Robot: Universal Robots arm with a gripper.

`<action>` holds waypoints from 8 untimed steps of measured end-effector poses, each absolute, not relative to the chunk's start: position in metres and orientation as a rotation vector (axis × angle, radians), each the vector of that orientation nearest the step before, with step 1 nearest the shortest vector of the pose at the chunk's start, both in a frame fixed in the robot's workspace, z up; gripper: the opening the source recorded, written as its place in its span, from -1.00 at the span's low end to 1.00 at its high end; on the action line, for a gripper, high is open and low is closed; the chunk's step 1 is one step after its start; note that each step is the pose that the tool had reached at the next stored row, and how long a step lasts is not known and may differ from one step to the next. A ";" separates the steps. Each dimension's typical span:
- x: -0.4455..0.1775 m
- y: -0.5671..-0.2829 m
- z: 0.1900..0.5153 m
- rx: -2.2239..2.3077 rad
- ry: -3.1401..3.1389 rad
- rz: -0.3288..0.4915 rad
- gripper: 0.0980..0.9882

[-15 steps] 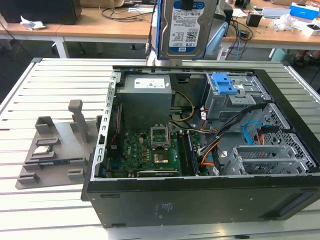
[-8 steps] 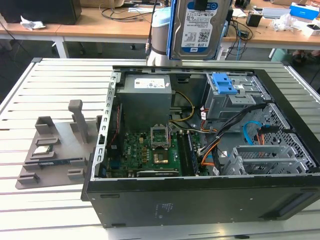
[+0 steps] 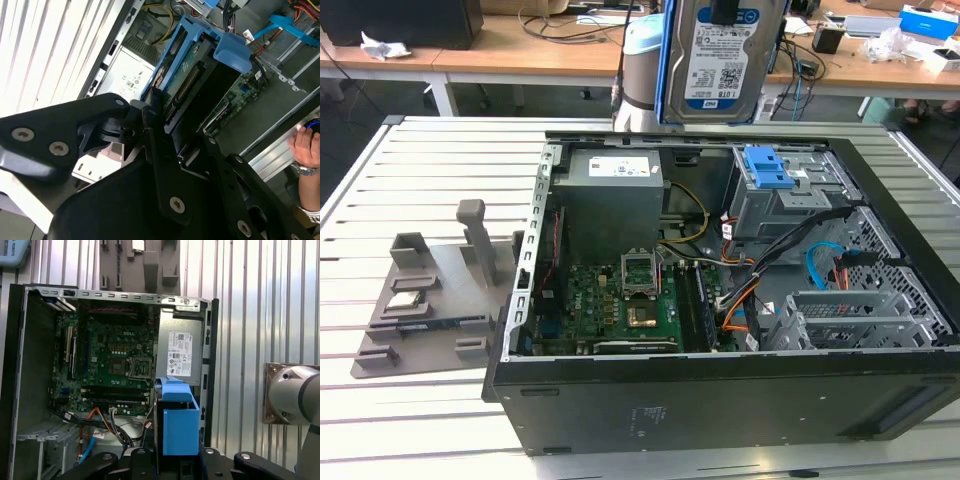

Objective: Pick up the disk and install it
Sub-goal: 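Pick up the disk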

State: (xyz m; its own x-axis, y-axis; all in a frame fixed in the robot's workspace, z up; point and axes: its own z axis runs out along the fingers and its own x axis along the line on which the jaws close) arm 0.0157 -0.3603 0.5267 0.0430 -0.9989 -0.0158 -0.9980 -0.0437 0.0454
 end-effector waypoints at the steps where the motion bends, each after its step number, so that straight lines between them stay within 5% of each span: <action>1: 0.016 -0.363 0.527 2.253 -2.157 -0.067 -0.41; 8: 0.016 -0.373 0.526 2.253 -2.157 -0.067 -0.41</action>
State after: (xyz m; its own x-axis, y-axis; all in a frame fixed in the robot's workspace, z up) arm 0.0157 -0.3734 0.5260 0.0430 -0.9989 -0.0158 -0.9980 -0.0437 0.0454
